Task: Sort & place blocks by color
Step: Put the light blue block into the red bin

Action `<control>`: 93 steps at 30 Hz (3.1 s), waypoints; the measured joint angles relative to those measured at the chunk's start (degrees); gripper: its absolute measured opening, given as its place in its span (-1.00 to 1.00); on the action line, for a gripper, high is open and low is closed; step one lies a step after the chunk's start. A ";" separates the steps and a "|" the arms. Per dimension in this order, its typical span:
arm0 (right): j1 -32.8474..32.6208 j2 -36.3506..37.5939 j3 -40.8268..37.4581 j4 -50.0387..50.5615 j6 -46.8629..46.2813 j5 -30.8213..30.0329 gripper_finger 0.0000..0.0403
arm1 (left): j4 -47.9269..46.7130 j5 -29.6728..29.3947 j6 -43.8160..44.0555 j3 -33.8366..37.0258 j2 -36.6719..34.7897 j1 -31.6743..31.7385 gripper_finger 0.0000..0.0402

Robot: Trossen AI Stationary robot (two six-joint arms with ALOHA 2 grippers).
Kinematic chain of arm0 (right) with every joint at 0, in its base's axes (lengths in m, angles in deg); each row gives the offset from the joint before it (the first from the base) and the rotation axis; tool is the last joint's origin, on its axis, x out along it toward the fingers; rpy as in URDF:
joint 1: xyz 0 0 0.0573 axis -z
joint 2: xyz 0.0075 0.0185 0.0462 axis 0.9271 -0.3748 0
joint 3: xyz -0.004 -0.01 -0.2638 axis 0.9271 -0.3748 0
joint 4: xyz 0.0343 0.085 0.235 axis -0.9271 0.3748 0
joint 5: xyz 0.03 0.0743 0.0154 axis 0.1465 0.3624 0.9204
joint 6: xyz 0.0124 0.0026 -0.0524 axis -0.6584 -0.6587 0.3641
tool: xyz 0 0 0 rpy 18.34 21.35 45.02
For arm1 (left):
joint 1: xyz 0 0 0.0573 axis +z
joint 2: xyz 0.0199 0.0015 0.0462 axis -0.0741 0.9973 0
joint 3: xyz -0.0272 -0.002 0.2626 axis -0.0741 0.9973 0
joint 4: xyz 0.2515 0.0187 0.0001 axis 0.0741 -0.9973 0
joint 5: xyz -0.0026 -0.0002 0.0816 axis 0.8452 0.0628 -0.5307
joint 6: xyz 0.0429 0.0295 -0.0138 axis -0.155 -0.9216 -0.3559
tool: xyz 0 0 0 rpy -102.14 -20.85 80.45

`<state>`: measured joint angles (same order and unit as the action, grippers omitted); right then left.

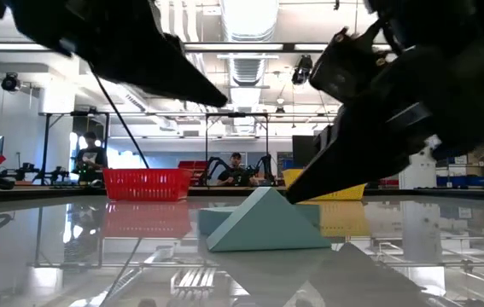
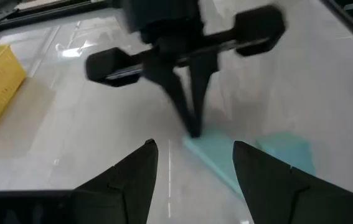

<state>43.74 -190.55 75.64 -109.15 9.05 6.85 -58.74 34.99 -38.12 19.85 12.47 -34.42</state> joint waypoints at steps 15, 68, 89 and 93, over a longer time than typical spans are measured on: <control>2.50 7.30 0.48 3.86 6.15 9.57 -0.96 | -0.59 -0.04 2.93 0.32 -0.65 -0.75 -0.04; 7.10 -4.50 9.29 10.83 19.74 16.61 -0.41 | -2.93 -0.36 -3.61 0.17 -10.99 -0.97 -0.04; 7.43 20.29 -1.71 0.66 30.87 13.36 -0.41 | 12.74 -6.88 -19.50 1.07 -12.34 1.78 -0.04; 7.43 24.36 -5.07 -6.37 31.66 17.18 -0.41 | 17.18 -6.96 -24.37 1.34 -12.36 2.79 -0.04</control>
<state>51.17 -166.19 70.57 -115.52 40.71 24.04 -41.56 28.03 -62.49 21.19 0.10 -31.63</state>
